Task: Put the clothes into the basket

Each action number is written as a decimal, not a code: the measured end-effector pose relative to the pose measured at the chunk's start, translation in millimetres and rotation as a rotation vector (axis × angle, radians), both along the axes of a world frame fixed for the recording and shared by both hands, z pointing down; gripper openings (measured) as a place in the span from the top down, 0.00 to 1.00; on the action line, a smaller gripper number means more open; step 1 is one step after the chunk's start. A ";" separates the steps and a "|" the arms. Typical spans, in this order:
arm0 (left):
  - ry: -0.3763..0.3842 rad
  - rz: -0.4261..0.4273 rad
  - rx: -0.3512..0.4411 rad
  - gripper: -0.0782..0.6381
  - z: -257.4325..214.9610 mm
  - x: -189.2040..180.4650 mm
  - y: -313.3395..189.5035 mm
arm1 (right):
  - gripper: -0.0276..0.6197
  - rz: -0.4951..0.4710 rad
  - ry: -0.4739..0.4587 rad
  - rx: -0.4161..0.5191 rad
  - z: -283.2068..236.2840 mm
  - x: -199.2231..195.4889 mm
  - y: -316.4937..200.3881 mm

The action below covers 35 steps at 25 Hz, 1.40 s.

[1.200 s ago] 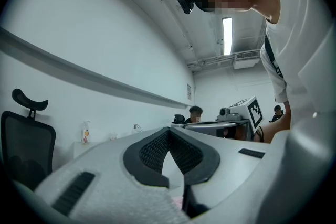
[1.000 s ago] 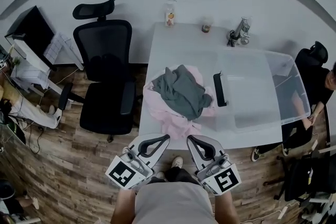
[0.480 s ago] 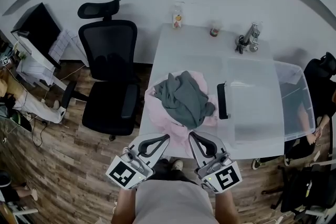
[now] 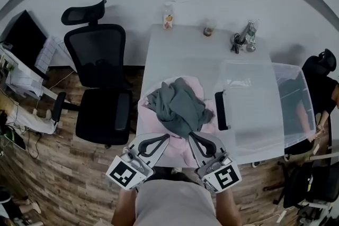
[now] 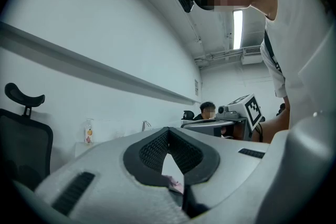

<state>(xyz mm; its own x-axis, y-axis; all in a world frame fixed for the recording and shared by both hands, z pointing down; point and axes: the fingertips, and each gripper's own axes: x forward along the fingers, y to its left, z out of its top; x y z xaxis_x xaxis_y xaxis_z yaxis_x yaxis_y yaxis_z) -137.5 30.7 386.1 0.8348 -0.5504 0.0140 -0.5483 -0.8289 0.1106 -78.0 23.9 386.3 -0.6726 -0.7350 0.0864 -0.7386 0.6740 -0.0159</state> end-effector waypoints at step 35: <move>-0.089 0.134 -0.008 0.88 51.1 -1.2 -111.0 | 0.52 -0.074 0.459 -0.314 120.4 -15.0 -117.8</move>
<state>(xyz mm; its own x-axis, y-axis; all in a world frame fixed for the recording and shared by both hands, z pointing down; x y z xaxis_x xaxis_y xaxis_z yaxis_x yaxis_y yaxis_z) -138.7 -80.3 437.2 0.8958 -0.4341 0.0951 -0.4412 -0.8944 0.0738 -93.0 -93.9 506.7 -0.5628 -0.5790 0.5899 -0.6682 0.7388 0.0877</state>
